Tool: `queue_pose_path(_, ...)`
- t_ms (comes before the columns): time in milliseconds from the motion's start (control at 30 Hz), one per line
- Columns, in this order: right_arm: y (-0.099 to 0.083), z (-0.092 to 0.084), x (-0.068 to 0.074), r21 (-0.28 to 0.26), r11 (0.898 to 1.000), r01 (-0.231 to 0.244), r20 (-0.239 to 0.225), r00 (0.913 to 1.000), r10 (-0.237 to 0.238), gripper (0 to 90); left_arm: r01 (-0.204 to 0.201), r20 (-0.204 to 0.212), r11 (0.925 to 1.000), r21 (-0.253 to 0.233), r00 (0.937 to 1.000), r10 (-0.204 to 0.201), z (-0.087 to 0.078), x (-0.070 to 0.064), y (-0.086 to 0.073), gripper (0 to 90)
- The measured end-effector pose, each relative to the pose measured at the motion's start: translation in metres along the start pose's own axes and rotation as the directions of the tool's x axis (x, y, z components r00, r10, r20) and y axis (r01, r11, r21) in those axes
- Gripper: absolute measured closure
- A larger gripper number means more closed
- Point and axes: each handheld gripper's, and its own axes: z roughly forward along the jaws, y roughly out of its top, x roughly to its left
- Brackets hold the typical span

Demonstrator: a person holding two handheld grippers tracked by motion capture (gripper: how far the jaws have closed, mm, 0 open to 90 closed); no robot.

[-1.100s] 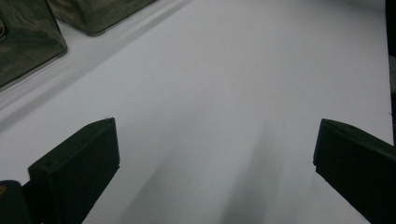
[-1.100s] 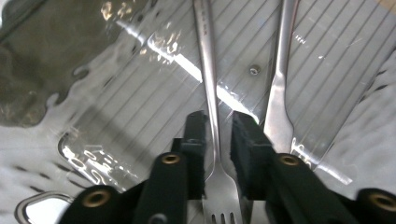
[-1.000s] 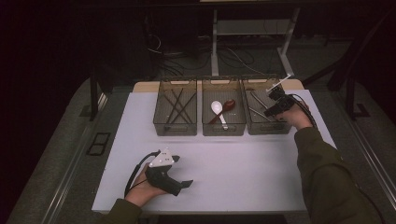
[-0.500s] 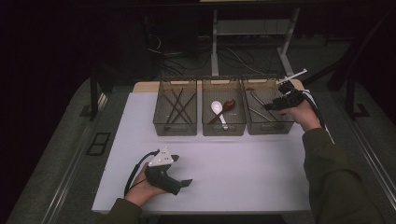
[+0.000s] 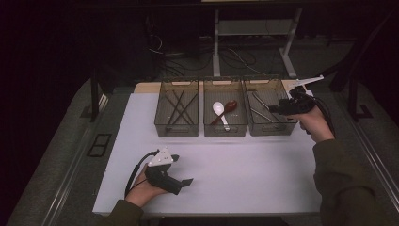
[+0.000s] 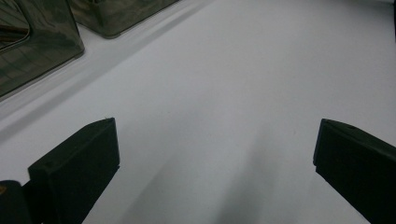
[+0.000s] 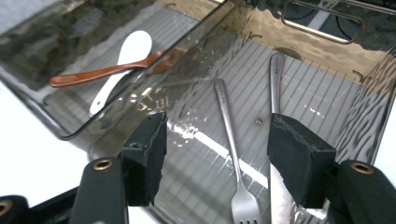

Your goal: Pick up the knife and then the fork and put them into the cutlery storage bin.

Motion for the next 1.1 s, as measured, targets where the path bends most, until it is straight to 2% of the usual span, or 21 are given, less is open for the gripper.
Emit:
queue_pose_path(200, -0.013, -0.013, 0.01, -0.066, 0.998, -0.001, -0.028, 0.9996, -0.001, 34.3, 0.007, -0.004, 0.9999, -0.012, 1.0, -0.007, -0.001, 0.001, 0.0, 0.0)
queue_pose_path(433, -0.024, -0.024, 0.024, -0.11, 0.994, 0.025, -0.039, 0.9988, -0.029, 31.2, 0.005, -0.007, 0.9999, -0.016, 1.0, -0.005, -0.002, 0.001, 0.0, 0.0)
queue_pose_path(567, -0.035, -0.03, 0.033, -0.151, 0.988, 0.033, -0.022, 0.9991, -0.037, 29.8, 0.004, -0.006, 0.9999, -0.016, 1.0, -0.004, -0.003, 0.001, -0.001, 0.0)
queue_pose_path(700, -0.044, -0.036, 0.041, -0.191, 0.981, 0.03, -0.037, 0.9986, -0.037, 29.1, 0.006, -0.008, 0.9998, -0.018, 1.0, -0.006, -0.003, 0.001, 0.0, 0.0)
queue_pose_path(867, -0.054, -0.039, 0.05, -0.22, 0.975, 0.03, -0.049, 0.9979, -0.041, 26.8, 0.006, -0.008, 0.9998, -0.019, 1.0, -0.006, -0.003, 0.0, 0.0, 0.0)
queue_pose_path(1100, -0.071, -0.04, 0.058, -0.237, 0.971, 0.029, -0.042, 0.9983, -0.04, 25.7, 0.005, -0.008, 0.9998, -0.021, 1.0, -0.005, -0.004, 0.0, 0.0, 0.0)
